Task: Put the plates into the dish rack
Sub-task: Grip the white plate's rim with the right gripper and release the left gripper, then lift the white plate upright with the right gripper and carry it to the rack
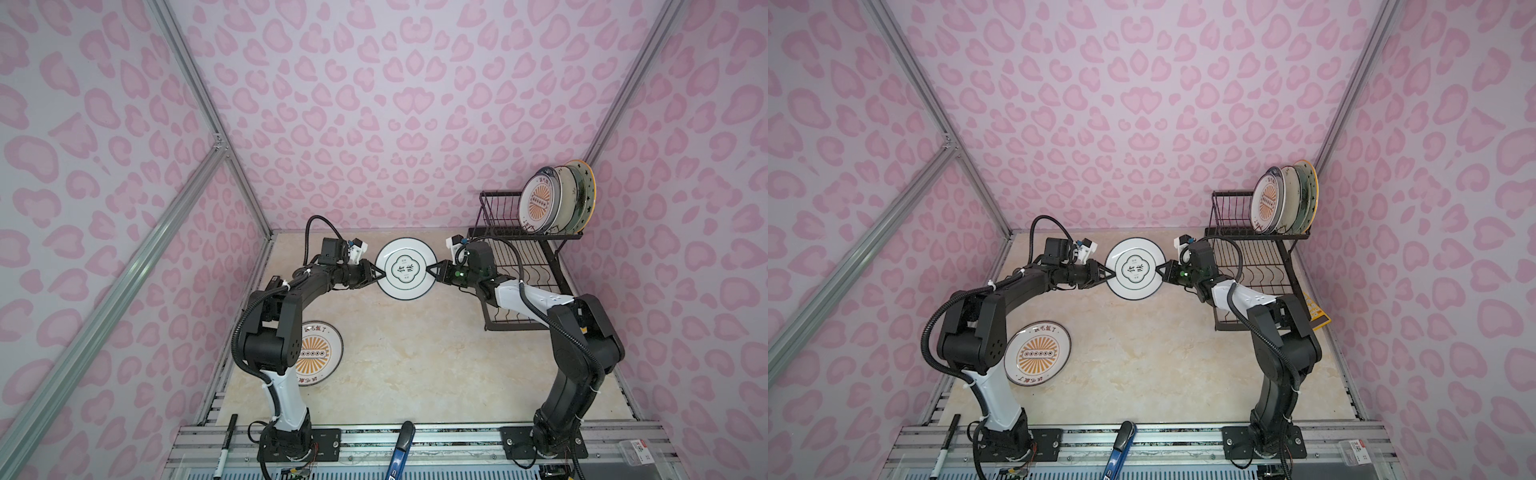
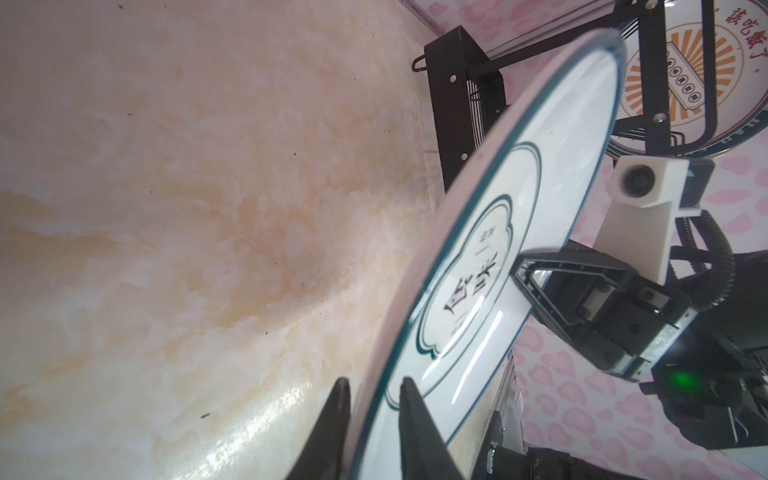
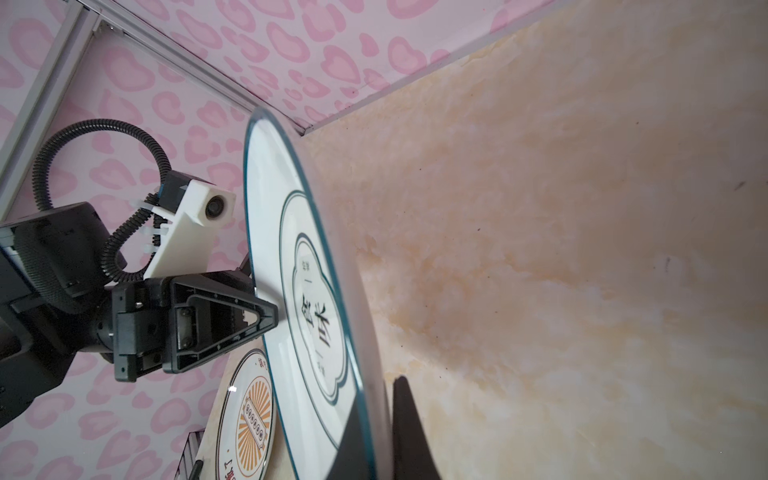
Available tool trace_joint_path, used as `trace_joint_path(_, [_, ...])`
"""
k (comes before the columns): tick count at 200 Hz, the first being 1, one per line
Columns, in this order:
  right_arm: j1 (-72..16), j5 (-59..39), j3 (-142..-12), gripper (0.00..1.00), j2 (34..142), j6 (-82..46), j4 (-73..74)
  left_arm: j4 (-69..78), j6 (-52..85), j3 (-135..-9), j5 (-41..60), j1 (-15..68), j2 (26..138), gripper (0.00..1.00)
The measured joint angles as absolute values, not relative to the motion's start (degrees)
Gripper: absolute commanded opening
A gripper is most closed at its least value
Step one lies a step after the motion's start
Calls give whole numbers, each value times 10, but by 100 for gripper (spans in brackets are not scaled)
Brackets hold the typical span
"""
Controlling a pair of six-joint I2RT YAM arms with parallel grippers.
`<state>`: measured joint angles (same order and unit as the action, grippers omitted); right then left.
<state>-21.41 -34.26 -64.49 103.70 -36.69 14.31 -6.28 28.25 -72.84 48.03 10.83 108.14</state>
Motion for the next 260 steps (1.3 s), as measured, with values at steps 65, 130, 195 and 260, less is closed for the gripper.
trace_joint_path(65, [-191, -340, -633, 0, 1007, -342, 123, -70, 278, -728, 482, 111, 1063, 32])
trace_joint_path(130, [-183, -309, -627, 0, 988, -319, 100, -76, 265, -722, 447, 112, 1011, 32])
trace_joint_path(195, [-183, -302, -627, 0, 957, -299, 92, -81, 248, -713, 410, 112, 970, 32])
trace_joint_path(260, [-183, -294, -642, 0, 894, -268, 72, -89, 242, -710, 401, 112, 959, 32])
